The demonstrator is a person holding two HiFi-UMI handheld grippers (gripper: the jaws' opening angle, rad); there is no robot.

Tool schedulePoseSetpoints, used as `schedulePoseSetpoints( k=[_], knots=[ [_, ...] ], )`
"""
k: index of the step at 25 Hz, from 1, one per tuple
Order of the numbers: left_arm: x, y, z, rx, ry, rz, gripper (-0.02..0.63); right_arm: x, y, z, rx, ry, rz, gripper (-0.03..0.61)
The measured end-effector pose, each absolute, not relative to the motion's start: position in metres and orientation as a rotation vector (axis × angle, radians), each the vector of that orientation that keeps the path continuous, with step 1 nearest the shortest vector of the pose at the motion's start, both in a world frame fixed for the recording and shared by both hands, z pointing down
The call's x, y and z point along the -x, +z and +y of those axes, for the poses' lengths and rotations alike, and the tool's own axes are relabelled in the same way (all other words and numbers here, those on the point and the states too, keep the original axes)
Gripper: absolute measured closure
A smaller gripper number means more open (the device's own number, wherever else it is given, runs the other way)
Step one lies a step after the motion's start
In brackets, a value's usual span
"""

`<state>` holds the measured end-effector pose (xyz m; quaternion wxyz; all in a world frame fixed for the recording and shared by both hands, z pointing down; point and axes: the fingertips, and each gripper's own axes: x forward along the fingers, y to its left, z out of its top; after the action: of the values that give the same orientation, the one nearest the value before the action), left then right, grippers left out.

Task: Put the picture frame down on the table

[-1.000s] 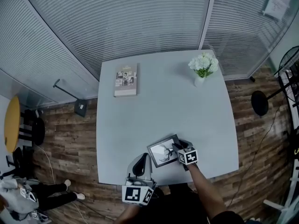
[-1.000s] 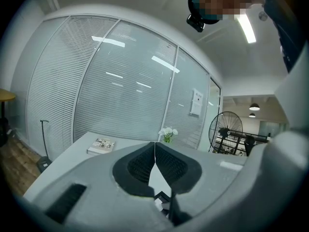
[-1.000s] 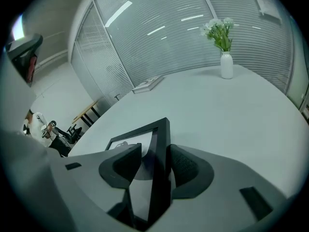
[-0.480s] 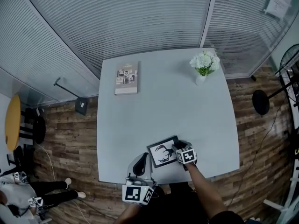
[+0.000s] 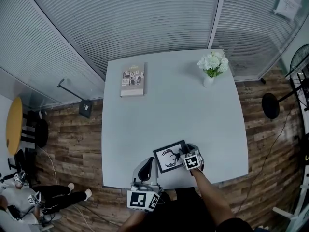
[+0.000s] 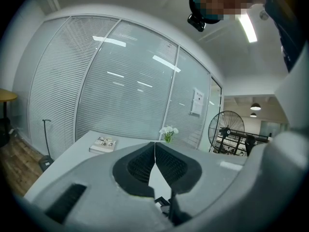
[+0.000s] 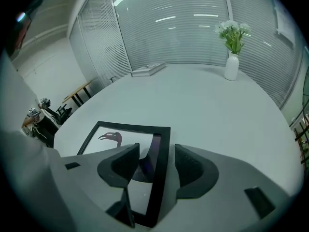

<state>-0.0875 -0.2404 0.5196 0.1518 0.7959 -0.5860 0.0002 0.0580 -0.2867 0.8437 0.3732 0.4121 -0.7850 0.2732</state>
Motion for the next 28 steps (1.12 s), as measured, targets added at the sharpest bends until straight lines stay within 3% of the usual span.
schedulePoseSetpoints(
  k=[8,12,15,28],
  knots=[
    [0.093,0.514,-0.229,-2.299,-0.024,-1.68,0.595,-0.071,0.789,-0.296,-1.186,0.632,-2.059,0.378],
    [0.096,0.508,-0.221,-2.314,-0.04,-1.679,0.595,-0.072,0.737,-0.298,-1.283,0.571,-2.133,0.496],
    [0.098,0.502,-0.213,-2.329,-0.055,-1.677,0.595,-0.071,0.697,-0.293,-1.366,0.533,-2.203,0.54],
    [0.106,0.482,-0.172,-2.392,-0.111,-1.65,0.595,-0.061,0.521,-0.2,-1.619,0.319,-2.503,0.557]
  ],
)
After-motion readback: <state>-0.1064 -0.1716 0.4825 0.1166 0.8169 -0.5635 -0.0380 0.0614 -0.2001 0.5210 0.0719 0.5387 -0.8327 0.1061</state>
